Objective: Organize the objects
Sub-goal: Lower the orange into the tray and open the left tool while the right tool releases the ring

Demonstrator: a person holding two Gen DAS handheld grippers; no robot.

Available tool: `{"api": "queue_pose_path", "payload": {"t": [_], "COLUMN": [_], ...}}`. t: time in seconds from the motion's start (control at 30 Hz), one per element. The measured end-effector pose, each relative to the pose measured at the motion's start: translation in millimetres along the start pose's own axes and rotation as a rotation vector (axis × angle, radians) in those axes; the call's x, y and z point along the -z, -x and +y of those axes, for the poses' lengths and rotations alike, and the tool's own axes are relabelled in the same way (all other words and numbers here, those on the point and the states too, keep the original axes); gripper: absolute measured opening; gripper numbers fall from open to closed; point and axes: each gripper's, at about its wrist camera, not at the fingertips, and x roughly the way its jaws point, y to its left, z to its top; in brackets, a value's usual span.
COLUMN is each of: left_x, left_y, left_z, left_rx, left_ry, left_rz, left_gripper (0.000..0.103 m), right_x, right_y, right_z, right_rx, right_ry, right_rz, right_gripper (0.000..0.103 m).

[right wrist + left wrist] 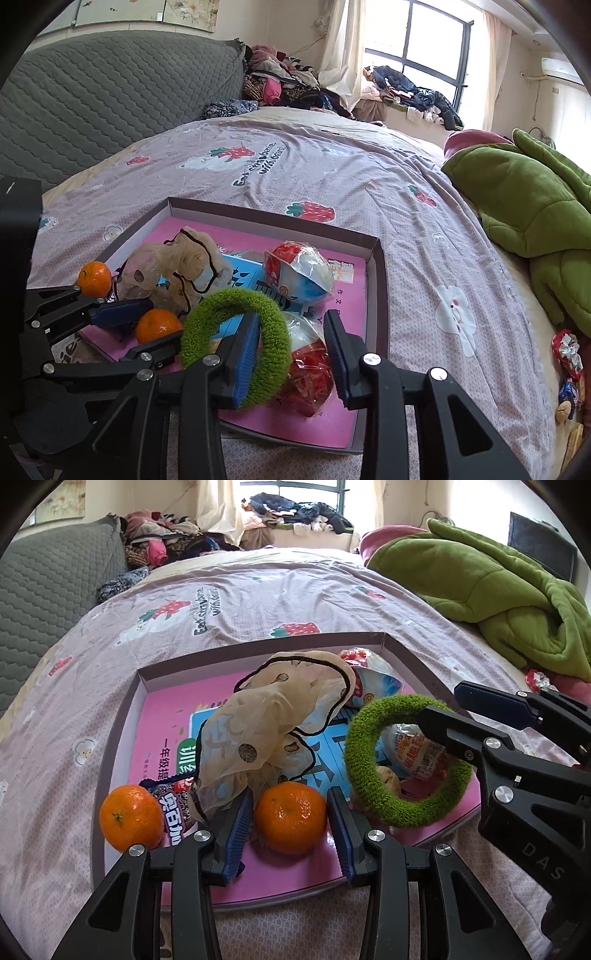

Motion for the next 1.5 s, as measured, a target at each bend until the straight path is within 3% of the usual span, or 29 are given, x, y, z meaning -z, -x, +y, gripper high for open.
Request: {"api": "queue_pose_path", "payload": {"t": [0.23,0.3,1.3,1.5], "left_x": [0.8,1.4,-10.8,-10.6], "left_y": [6.6,7.6,70.2,83.1], "left_z": [3.7,4.7,9.7,9.9], "left_rx": [0.017,0.024,0.0,-0.009], "left_ry": [0.02,0.028,0.056,0.061], "left_rz": [0.002,0.006,-0.104,-0.121], "left_gripper": [0.044,0.049,0.062,0.063], "right_x": [-1.8,-2.4,-17.2,-18.7], "right_y": [3.4,4.9,53.7,69.1], "right_z": [-2.6,-4.6,-10.9,-10.2], "right_rx": [-0.009,-0.011,-0.045,-0.077], "right_ry": [-0.013,-0.022,-0.065,-0.09], "right_rz": [0.0,-0.005,-0.105,-0.128], "right_gripper": [0.04,0.042,0.043,0.052]}}
